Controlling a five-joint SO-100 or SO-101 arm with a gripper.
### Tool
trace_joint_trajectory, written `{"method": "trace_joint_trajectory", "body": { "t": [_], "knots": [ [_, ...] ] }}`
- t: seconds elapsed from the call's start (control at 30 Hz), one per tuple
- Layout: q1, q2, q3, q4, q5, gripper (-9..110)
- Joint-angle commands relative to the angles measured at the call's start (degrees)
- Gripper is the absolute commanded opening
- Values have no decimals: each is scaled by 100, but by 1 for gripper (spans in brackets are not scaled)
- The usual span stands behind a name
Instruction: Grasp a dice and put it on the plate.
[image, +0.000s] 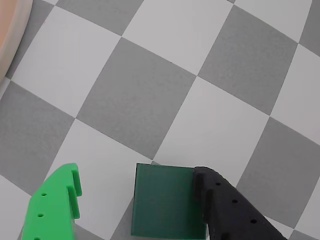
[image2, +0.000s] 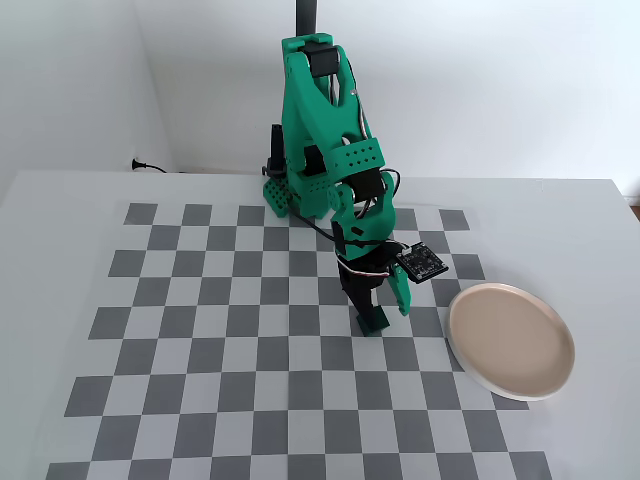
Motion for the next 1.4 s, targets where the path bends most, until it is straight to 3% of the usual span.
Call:
{"method": "trace_joint_trajectory", "body": {
  "t": [0.0,0.73,1.37],
  "knots": [
    [79,105,-141,44,-62,19],
    [211,949,-26,562,-114,19],
    [158,149,-18,-18,-44,19]
  ]
}}
